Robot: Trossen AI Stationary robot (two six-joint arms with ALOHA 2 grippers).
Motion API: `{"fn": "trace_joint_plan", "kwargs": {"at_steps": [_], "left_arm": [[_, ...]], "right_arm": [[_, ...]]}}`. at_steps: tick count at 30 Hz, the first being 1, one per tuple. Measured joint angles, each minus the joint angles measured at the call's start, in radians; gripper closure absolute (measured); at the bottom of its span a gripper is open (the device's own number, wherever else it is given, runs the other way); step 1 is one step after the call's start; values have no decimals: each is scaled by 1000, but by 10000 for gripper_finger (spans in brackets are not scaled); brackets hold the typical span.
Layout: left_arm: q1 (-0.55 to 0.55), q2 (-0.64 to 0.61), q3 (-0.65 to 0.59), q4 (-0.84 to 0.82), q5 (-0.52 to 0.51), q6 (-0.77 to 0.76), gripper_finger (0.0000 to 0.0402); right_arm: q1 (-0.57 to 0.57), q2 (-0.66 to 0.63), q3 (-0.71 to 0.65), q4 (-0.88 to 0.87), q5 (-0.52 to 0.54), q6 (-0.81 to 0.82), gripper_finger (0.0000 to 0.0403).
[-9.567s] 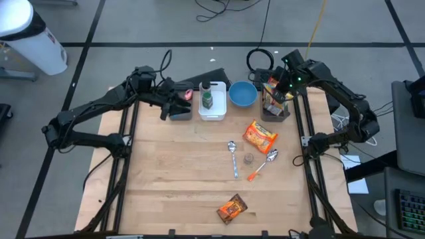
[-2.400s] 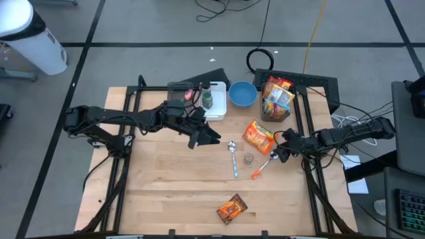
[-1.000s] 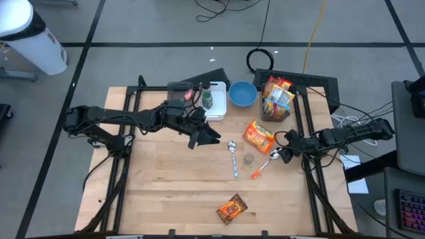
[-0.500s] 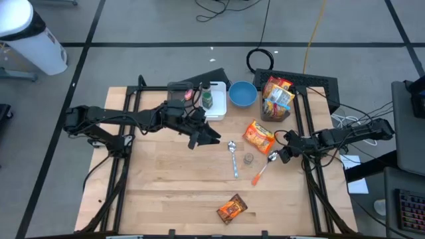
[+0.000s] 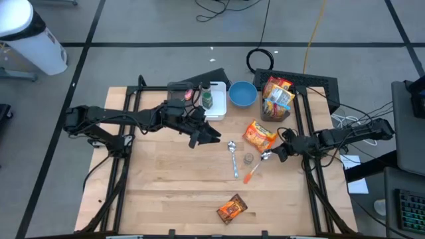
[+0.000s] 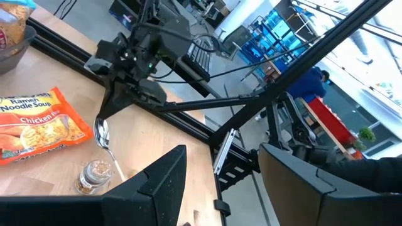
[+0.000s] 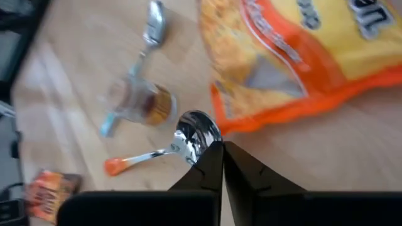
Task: Pick & Place Food Item
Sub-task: Put the orange spoon into the left black bin
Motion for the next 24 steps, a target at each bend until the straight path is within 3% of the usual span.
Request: {"fn": "trace_joint_plan", "kwargs": {"at_steps": [17, 24], "left_arm": [[9, 0, 0, 0, -9, -17, 195], [14, 0, 0, 0, -25, -27, 195]], "right_arm": [[0, 74, -4, 430, 0, -107, 403], [0, 156, 83, 438, 0, -188, 403]]}}
